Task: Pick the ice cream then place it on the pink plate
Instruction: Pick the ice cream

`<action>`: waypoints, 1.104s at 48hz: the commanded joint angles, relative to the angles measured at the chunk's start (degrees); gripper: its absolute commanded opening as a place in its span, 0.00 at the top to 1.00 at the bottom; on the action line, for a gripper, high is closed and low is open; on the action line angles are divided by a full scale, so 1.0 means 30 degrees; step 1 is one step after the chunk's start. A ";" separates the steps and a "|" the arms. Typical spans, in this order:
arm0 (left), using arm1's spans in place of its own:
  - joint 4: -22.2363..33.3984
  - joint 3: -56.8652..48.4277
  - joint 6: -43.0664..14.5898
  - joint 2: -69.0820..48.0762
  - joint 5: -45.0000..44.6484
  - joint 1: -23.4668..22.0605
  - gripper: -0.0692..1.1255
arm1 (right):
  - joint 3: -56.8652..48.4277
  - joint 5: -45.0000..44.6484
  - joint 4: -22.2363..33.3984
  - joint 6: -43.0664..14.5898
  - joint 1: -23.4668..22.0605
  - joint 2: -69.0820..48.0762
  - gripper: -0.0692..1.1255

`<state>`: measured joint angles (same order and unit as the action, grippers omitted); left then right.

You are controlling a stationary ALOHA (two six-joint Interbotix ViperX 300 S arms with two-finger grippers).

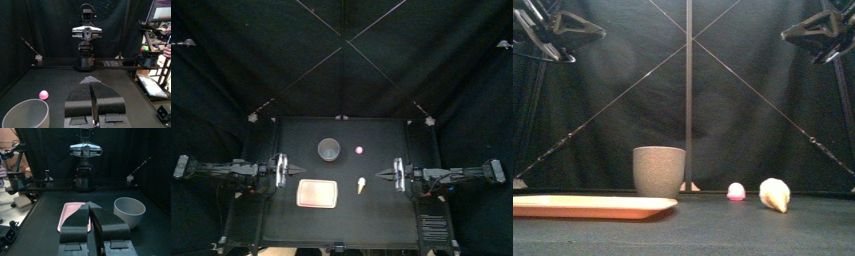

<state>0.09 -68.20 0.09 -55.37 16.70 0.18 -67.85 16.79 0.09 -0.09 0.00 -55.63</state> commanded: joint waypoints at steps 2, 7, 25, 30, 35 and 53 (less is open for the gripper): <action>0.0029 0.0293 0.0000 -0.0146 -0.0527 0.0674 0.98 | 0.0264 0.0205 -0.0234 -0.0146 -0.0059 0.0586 0.95; 0.0029 0.0352 -0.0059 -0.0293 -0.0850 0.0762 0.97 | 0.0557 0.0176 -0.1113 -0.0762 0.0000 0.1230 0.92; -0.0059 0.0322 -0.0088 -0.0791 -0.1025 0.0762 0.97 | 0.1846 -0.1348 -0.5479 -0.3955 0.0322 0.5684 0.84; -0.0059 0.0352 -0.0088 -0.0791 -0.1025 0.0703 0.97 | 0.1699 -0.1699 -0.6797 -0.4717 0.0293 0.6914 0.71; -0.0176 0.0352 -0.0088 -0.0820 -0.1025 0.0703 0.97 | 0.1699 -0.1963 -0.7412 -0.5156 0.0293 0.7764 0.50; -0.0205 0.0410 -0.0088 -0.0820 -0.0996 0.0674 0.97 | 0.1553 -0.2520 -0.9229 -0.5566 0.0293 1.0107 0.13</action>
<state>-0.44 -68.20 -0.09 -57.92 13.45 2.37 -63.72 9.58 -26.19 -16.70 0.97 -26.54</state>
